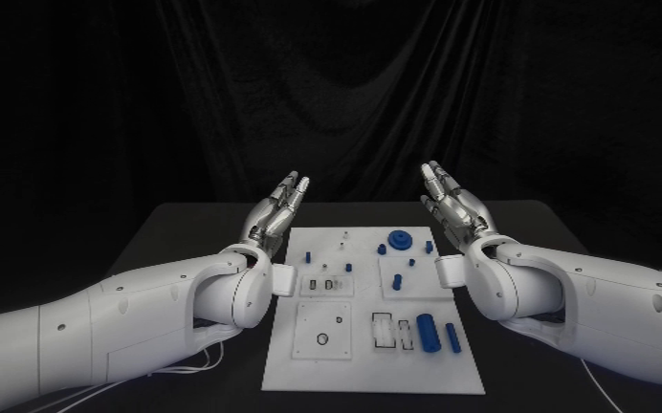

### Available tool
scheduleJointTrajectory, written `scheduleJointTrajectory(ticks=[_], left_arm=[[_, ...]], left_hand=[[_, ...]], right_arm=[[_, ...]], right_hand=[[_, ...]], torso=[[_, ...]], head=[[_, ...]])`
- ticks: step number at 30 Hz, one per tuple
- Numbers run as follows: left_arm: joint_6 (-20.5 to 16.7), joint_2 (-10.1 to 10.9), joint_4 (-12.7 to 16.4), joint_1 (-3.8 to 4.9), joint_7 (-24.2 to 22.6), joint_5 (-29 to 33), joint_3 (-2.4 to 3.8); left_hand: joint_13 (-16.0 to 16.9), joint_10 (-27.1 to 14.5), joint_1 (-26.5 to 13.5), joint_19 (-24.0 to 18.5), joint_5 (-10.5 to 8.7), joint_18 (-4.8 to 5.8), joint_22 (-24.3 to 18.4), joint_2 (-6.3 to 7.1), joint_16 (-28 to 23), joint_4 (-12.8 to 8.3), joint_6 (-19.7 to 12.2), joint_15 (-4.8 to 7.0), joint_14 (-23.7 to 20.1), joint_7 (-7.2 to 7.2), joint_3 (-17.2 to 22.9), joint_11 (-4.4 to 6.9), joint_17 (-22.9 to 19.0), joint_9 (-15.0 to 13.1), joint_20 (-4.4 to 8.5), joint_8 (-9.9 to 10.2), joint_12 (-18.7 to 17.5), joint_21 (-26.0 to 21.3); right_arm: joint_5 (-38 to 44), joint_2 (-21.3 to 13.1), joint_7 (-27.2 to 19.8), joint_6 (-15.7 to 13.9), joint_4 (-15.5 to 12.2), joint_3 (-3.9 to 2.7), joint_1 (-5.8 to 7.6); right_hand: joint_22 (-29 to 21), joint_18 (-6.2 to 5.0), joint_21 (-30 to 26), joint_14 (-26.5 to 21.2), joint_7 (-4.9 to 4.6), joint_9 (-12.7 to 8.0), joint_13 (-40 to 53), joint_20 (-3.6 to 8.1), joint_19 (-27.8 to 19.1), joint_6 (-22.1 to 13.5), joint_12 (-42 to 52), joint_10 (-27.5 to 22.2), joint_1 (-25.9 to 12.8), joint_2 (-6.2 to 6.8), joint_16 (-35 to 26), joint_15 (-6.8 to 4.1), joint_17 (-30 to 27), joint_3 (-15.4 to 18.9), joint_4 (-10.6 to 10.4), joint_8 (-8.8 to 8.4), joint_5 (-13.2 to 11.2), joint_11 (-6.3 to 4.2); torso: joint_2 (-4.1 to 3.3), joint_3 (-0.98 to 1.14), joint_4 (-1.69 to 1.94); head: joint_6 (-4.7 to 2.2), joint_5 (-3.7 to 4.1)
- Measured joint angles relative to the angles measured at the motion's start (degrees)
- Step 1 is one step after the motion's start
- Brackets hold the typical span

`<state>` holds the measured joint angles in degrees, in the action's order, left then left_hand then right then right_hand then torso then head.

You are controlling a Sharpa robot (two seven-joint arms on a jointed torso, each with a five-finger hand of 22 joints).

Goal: Assemble the parts on the task board

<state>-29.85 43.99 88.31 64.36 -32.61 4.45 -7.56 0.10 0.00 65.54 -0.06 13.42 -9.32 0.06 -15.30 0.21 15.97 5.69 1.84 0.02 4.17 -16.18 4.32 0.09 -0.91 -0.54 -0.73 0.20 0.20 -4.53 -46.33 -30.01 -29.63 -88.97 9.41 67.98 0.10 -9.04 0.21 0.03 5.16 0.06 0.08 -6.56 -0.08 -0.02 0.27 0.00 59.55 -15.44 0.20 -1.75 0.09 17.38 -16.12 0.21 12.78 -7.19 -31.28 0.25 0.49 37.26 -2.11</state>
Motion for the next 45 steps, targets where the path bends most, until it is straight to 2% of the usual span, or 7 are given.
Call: scheduleJointTrajectory(ticks=[5, 8, 17, 22, 29, 35, 45], left_arm=[[8.2, -0.3, -0.6, 1.56, -2.8, 2.7, -2.43], [12.8, -0.5, -0.8, 2.29, -3.9, 4.2, -3.54], [21.9, -0.3, -2.9, 3.03, -5.4, 5.0, -4.59], [24.6, 1.3, -6.3, 3.01, -5.8, 1.2, -4.67], [25.9, 1.0, -6.4, 2.96, -6.0, -2.6, -4.65], [24.7, 1.7, -6.7, 2.96, -6.0, -5.6, -4.67], [23.0, 3.9, -6.5, 2.97, -6.1, -8.7, -4.65]], left_hand=[[0.0, 0.0, 3.7, 0.0, 1.04, -0.01, 0.0, -0.11, 0.0, 0.5, 0.8, 0.0, 0.0, -0.44, -0.5, 0.0, 0.0, -0.1, 0.0, 0.0, 0.0, 0.0], [0.0, 0.0, 4.3, 0.0, 1.15, 0.0, 0.0, -0.3, 0.0, 0.6, 1.0, 0.0, 0.0, -0.59, -0.6, -0.01, 0.0, -0.1, 0.0, 0.0, 0.0, 0.0], [0.0, 0.0, 5.5, 0.0, 2.25, -0.01, 0.0, -0.75, 0.0, 0.6, 1.9, -0.01, 0.0, -1.11, -0.5, -0.02, 0.0, -0.2, -0.24, -0.2, 0.0, 0.0], [0.0, 0.0, 10.7, 0.0, 9.41, 0.01, 0.0, -0.38, 0.0, 0.7, 4.0, -6.6, 0.0, -0.69, 0.7, -1.48, 0.0, -0.5, -8.38, -0.6, 0.0, 0.0], [0.0, 0.0, 11.4, 0.2, 10.52, 0.0, 0.0, -0.33, 0.0, 0.7, 5.0, -6.98, 0.0, -1.73, 0.7, -1.47, 0.0, -0.6, -9.23, -0.6, 0.0, 0.0], [0.0, 0.0, 14.4, 0.3, 13.8, 0.01, 0.0, 0.9, 0.0, 0.7, 8.3, -6.54, 0.0, -0.72, 0.7, 0.59, 0.0, -0.9, -10.59, -1.1, 0.0, 0.0], [0.0, 0.0, 17.8, 0.4, 14.47, 0.01, 0.2, 0.98, 0.0, 0.5, 11.3, -4.85, 0.0, 3.42, 1.5, -0.84, 0.0, -1.1, -11.26, -1.6, 0.0, 0.0]], right_arm=[[-2.4, -0.6, 0.2, 7.8, 0.3, 2.71, 2.53], [-3.7, -0.8, 0.4, 12.0, 0.4, 3.92, 3.57], [-5.4, -1.7, 0.7, 19.2, 0.6, 4.75, 4.54], [-3.9, -4.2, 0.7, 21.1, 0.7, 4.84, 4.49], [0.6, -6.2, 0.7, 22.1, -0.1, 4.83, 4.39], [5.1, -7.8, 1.8, 22.5, -0.4, 4.95, 5.18], [21.9, -8.8, 8.4, 20.7, -1.2, 4.84, 12.3]], right_hand=[[0.0, -0.4, 0.0, 0.0, -1.26, 0.0, 0.0, -1.28, 0.0, 0.4, 0.0, 0.0, 2.0, -0.05, 0.0, 0.05, 0.0, 0.2, -0.2, 0.0, 0.5, 1.28], [0.0, -0.4, 0.0, 0.0, -2.2, 0.0, 0.0, -2.59, 0.1, 0.8, 0.0, 0.0, 2.7, -0.02, 0.0, 2.6, 0.0, 0.4, -0.4, 0.0, 0.9, 2.57], [0.4, -0.4, 0.3, 0.0, -3.51, 0.3, 0.0, -5.67, 1.0, 1.7, 0.0, 0.0, 5.3, 0.43, 0.0, 7.88, 0.0, 0.4, -0.4, 0.0, 3.4, 6.22], [1.2, -0.39, 2.1, 1.0, -5.13, 0.7, 0.2, -8.08, 3.4, 3.3, 0.5, 0.2, 8.9, 0.89, 0.8, 10.87, 0.3, -0.8, 0.8, 0.3, 9.3, 9.72], [5.1, 0.6, 11.2, 13.1, -7.04, 1.3, 1.5, -9.41, 20.6, 6.7, 6.5, 2.9, 14.5, 2.07, 9.7, 14.32, 3.1, -3.0, 3.0, 1.11, 15.8, 15.05], [8.6, 0.61, 19.9, 30.5, -8.96, 1.9, 2.9, -9.21, 37.0, 10.6, 16.0, 7.2, 19.3, 3.32, 20.5, 13.2, 6.0, -4.7, 6.0, 1.51, 18.8, 18.74], [15.4, -0.84, 34.0, 53.6, -12.7, 3.5, 3.7, -5.52, 57.2, 20.9, 31.0, 12.8, 26.9, 6.52, 38.9, 8.12, 9.9, -5.2, 10.0, 2.79, 9.5, 18.87]], torso=[[0.0, 0.01, 0.01], [0.0, 0.01, 0.02], [-0.3, -0.01, 0.12], [-1.32, -0.24, 0.74], [-1.93, -0.33, 0.95], [-2.28, -0.3, 0.63], [-3.01, -0.65, 1.94]], head=[[0.01, -0.01], [0.01, -0.01], [-0.09, 0.26], [0.43, 0.98], [2.4, 0.81], [4.92, 0.52], [8.17, 1.03]])
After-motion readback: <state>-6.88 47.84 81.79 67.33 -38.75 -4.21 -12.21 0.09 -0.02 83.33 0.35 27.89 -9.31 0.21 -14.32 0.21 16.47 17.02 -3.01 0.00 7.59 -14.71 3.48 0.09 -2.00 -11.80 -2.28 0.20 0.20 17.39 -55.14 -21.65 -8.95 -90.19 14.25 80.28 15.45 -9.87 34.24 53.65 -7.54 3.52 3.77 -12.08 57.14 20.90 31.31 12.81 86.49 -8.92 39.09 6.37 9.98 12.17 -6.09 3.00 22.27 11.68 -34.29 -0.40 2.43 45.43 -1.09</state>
